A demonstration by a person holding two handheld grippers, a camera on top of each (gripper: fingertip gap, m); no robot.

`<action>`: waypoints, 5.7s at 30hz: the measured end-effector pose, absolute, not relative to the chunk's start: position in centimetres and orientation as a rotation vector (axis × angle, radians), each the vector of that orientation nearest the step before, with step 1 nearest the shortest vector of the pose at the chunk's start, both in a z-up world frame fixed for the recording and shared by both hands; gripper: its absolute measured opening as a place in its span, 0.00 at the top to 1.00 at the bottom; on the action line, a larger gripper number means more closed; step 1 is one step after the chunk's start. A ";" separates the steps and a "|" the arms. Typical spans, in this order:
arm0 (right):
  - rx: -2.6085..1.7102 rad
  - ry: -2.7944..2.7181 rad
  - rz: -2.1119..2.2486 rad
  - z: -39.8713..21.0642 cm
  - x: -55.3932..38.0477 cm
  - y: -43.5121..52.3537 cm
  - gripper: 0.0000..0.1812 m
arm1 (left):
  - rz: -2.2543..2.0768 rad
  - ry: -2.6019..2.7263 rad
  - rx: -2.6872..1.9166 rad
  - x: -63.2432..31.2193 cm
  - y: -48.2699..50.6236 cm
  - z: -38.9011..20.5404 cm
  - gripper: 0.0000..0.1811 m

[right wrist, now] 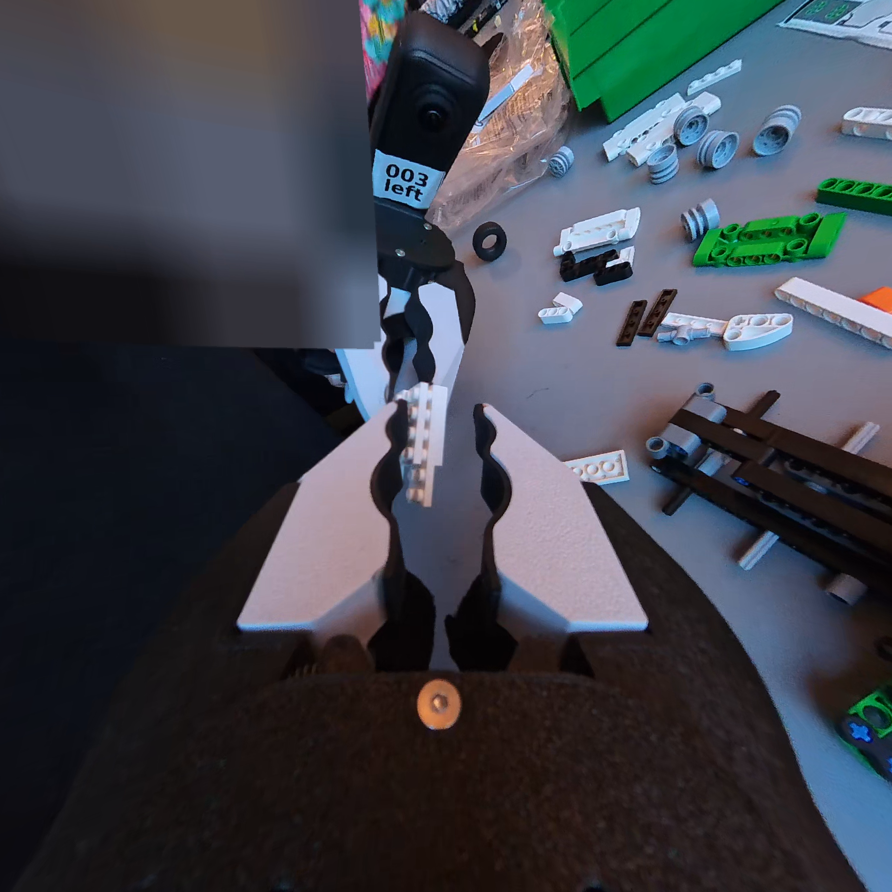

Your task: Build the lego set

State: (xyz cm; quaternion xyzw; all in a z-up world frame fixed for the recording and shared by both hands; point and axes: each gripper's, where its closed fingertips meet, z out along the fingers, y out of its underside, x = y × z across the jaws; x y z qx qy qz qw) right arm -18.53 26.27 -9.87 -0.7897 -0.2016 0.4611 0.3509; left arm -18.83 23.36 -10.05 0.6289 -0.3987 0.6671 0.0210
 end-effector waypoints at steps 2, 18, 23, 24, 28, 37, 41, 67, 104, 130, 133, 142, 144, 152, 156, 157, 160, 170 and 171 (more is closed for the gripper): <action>-2.043 -0.504 1.221 -9.8 -18.5 26.2 0.86 | 2.078 -1.223 1.942 -18.8 23.3 -9.9 0.92; -2.067 -0.496 1.292 -9.9 -19.1 26.0 0.92 | 2.058 -1.229 1.958 -18.8 23.5 -10.3 0.93; -2.063 -0.477 1.334 -10.0 -19.2 26.0 0.92 | 2.054 -1.239 1.948 -18.9 23.5 -10.4 0.92; -2.062 -0.470 1.347 -10.0 -19.2 26.0 0.92 | 2.053 -1.243 1.945 -18.9 23.5 -10.4 0.92; -2.053 -0.445 1.371 -9.9 -19.1 26.2 0.93 | 2.047 -1.270 1.942 -18.8 23.7 -10.3 0.92; -2.042 -0.396 1.468 -10.0 -18.9 25.9 0.93 | 2.032 -1.303 1.946 -18.6 23.4 -10.4 0.92; -2.035 -0.381 1.499 -9.9 -19.1 25.8 0.93 | 2.016 -1.342 1.949 -18.7 23.3 -10.4 0.92; -2.070 -0.413 1.467 -11.6 -18.7 24.6 0.93 | 1.873 -1.502 1.897 -18.5 22.1 -12.4 0.92; -2.036 -0.536 1.503 -9.8 -19.7 24.4 0.93 | 2.010 -1.484 1.865 -18.8 21.8 -10.8 0.92; -2.031 -0.616 1.371 -10.7 -18.4 24.3 0.84 | 2.098 -1.511 1.905 -19.0 23.4 -10.9 0.92; -2.066 -0.670 1.371 -11.0 -19.2 24.0 0.89 | 2.120 -1.548 1.895 -19.0 23.1 -10.7 0.92; -2.061 -0.789 1.328 -10.6 -19.5 23.3 0.94 | 2.124 -1.668 1.856 -19.1 22.4 -10.4 0.92; -2.044 -0.797 1.373 -10.4 -19.5 23.0 0.94 | 2.121 -1.721 1.835 -19.2 22.1 -10.3 0.92; -2.034 -0.760 1.351 -9.9 -18.6 23.2 0.92 | 2.176 -1.710 1.838 -19.1 22.5 -9.8 0.92; -2.043 -0.781 1.301 -9.9 -18.8 23.1 0.92 | 2.165 -1.715 1.846 -19.1 22.5 -9.9 0.92; -2.044 -0.779 1.296 -9.9 -18.9 23.2 0.92 | 2.157 -1.715 1.857 -19.0 22.6 -10.0 0.92; -2.040 -0.762 1.265 -10.0 -19.2 23.8 0.91 | 2.098 -1.765 1.893 -18.7 22.4 -10.7 0.92; -2.022 -0.819 1.226 -10.1 -19.1 23.7 0.94 | 1.993 -1.885 1.934 -18.3 21.8 -11.2 0.92; -2.018 -0.827 1.221 -10.1 -19.1 23.6 0.94 | 1.985 -1.900 1.936 -18.3 21.8 -11.2 0.92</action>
